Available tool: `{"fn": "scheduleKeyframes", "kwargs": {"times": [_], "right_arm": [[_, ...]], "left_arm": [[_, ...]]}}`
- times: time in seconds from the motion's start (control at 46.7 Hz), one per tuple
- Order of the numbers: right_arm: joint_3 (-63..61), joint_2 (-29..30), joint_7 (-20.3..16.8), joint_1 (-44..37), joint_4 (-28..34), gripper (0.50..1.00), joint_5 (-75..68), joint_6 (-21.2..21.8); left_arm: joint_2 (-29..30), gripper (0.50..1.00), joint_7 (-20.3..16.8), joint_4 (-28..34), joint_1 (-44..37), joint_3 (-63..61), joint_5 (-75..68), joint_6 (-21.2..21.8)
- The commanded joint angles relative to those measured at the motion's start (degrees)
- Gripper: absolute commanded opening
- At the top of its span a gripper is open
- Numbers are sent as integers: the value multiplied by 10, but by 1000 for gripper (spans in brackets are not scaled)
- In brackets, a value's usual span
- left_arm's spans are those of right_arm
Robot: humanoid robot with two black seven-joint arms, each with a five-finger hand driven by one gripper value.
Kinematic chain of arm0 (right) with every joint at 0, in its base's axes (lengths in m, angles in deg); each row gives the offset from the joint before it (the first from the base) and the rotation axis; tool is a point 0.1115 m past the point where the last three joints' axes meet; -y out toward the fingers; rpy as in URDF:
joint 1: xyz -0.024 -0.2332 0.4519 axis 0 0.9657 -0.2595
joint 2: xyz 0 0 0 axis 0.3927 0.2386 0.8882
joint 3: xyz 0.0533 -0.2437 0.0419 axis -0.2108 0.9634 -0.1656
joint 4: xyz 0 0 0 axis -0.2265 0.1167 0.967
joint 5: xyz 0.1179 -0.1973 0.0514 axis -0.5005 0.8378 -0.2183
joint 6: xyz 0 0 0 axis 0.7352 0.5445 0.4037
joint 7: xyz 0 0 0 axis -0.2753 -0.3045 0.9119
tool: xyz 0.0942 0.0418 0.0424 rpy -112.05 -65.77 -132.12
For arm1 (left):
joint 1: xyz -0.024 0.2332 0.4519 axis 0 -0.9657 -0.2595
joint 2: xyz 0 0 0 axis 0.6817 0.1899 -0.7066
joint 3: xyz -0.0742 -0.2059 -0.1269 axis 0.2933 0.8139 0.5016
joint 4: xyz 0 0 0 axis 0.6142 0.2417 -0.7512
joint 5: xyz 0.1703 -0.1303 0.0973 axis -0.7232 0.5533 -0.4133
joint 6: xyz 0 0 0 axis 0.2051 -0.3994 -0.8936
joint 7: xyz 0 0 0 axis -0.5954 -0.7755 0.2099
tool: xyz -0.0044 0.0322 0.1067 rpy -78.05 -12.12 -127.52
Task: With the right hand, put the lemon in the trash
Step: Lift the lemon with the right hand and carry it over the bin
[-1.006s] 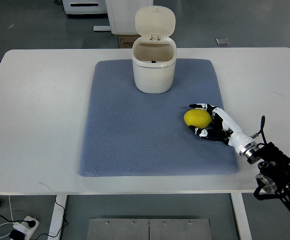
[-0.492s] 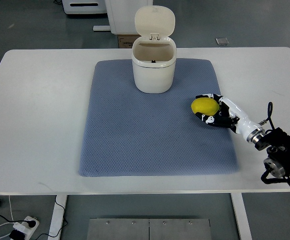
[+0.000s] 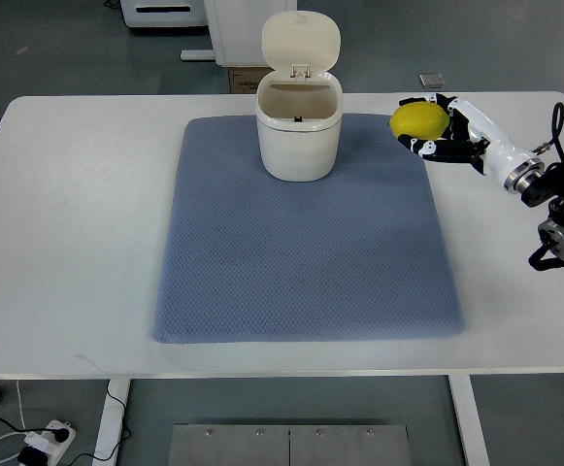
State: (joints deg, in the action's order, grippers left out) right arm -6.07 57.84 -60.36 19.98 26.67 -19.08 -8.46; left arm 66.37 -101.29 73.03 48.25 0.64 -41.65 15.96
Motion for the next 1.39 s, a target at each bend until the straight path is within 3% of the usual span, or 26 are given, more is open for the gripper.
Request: {"fn": "scheduleKeyframes", "kwargs": {"times": [0.0,0.235,0.942,1.37], "right_arm": [[4,1,-21,-26,1,500,1,-1],[39,5,-70,-95,1,500,3,-6],[228,63,-142,-235,-9,500,6,-73],[282,135,-164,-273,-84,500,6,-98]], "left_arm": [[0,1000,0,0,0,0,0,0],[0,1000,0,0,0,0,0,0],[0,1000,0,0,0,0,0,0],[0,1000,0,0,0,0,0,0]]}}
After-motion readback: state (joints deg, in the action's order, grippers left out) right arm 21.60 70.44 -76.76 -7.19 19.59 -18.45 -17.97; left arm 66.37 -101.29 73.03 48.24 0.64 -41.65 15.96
